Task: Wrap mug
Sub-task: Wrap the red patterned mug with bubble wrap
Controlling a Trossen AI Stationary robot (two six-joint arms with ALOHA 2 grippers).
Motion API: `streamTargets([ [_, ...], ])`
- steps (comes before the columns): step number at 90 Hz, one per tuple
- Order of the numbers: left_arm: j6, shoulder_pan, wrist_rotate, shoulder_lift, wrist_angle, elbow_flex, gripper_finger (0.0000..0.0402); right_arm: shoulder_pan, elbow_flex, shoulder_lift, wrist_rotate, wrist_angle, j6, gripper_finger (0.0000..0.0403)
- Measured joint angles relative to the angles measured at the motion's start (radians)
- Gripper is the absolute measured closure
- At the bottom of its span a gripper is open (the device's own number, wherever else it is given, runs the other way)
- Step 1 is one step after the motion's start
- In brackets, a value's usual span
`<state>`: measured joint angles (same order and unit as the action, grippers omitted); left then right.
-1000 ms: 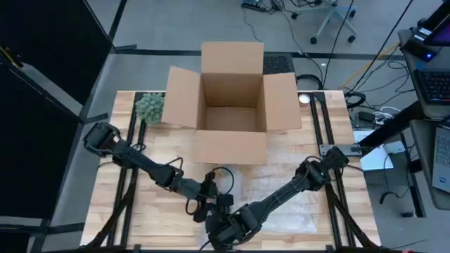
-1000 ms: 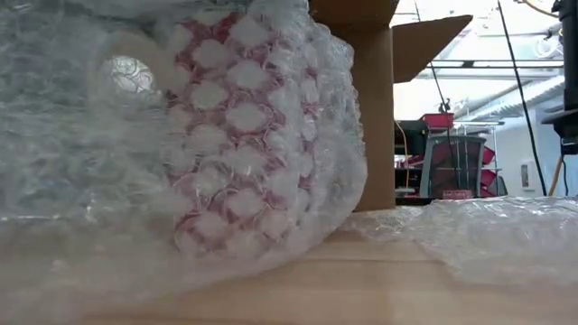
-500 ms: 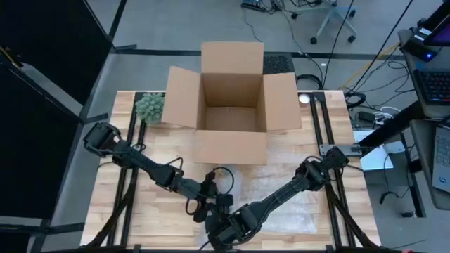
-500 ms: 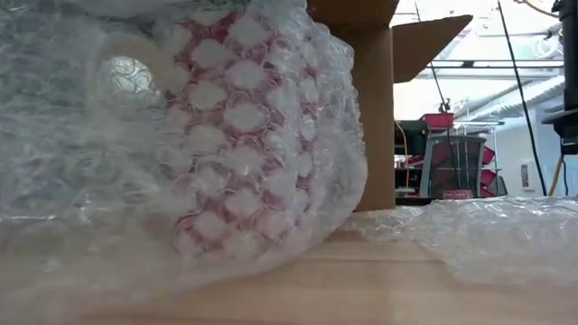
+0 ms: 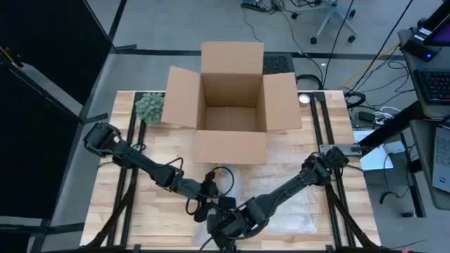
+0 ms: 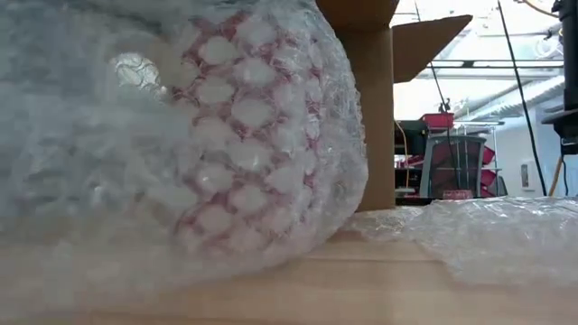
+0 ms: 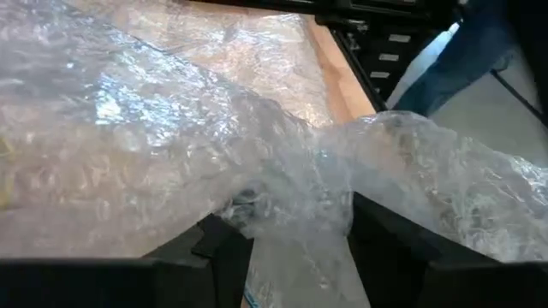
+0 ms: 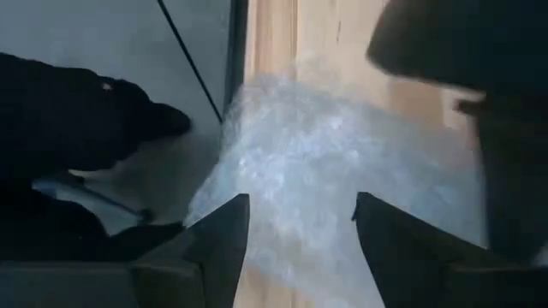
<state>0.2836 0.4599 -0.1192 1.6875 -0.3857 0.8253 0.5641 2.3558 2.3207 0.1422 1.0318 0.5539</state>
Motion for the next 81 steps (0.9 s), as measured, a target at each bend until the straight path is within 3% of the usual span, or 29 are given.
streamTargets([
  [26, 0.001, 0.000, 0.001, 0.000, -0.001, 0.000, 0.0235, 0.008, -0.010, -0.006, 0.156, 0.109, -0.038, 0.0206],
  [62, 0.021, 0.001, 0.006, -0.006, 0.000, 0.000, 0.0235, -0.011, -0.062, 0.114, 0.151, 0.113, -0.054, 0.0206],
  [81, 0.101, 0.009, 0.029, -0.121, 0.120, -0.001, 0.0235, -0.012, -0.062, 0.120, 0.147, 0.113, -0.061, 0.0206],
])
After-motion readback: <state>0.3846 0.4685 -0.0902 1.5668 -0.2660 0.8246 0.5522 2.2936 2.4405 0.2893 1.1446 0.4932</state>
